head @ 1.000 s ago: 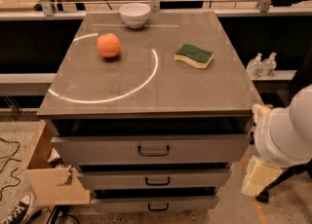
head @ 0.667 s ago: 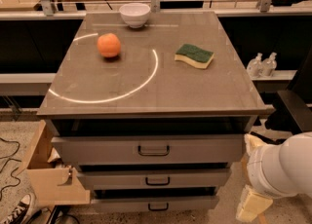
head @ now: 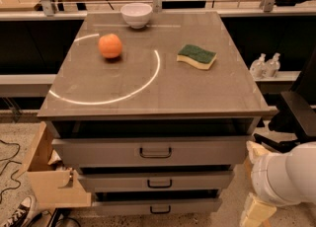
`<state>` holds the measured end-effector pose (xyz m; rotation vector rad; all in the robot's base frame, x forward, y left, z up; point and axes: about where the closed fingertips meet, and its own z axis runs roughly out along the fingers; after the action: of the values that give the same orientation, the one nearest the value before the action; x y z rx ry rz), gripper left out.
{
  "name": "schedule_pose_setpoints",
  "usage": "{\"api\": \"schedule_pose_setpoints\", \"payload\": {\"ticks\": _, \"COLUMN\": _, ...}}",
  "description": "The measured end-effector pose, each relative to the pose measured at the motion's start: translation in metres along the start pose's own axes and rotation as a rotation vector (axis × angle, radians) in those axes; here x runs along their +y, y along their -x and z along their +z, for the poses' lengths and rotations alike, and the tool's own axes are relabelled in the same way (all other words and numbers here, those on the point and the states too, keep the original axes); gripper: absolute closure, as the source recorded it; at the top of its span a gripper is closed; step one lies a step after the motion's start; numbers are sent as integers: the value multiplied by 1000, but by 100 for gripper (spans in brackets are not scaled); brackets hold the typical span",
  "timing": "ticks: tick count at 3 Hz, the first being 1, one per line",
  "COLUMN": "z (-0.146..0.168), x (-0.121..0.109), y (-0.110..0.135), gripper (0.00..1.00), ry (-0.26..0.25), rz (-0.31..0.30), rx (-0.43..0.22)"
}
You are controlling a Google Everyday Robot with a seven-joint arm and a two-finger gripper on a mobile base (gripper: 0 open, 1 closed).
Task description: Open middle drawer
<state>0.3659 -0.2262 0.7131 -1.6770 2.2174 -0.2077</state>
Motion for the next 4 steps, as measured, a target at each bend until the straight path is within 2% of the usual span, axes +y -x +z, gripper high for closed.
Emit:
{"api": "schedule_pose_setpoints", "payload": {"ticks": 1, "z": 41, "x": 24, "y": -29, "gripper": 0, "ry": 36, "rz": -35, "rx": 7}}
{"api": "schedule_pose_setpoints", "payload": {"ticks": 2, "z": 78, "x": 48, "y": -47, "gripper": 0, "ry": 63, "rz": -118, "rx": 39}}
{"api": "schedule_pose_setpoints", "payload": {"ticks": 4, "z": 149, "x": 80, "y": -51, "gripper": 0, "ry": 110, "rz": -301, "rx": 97}}
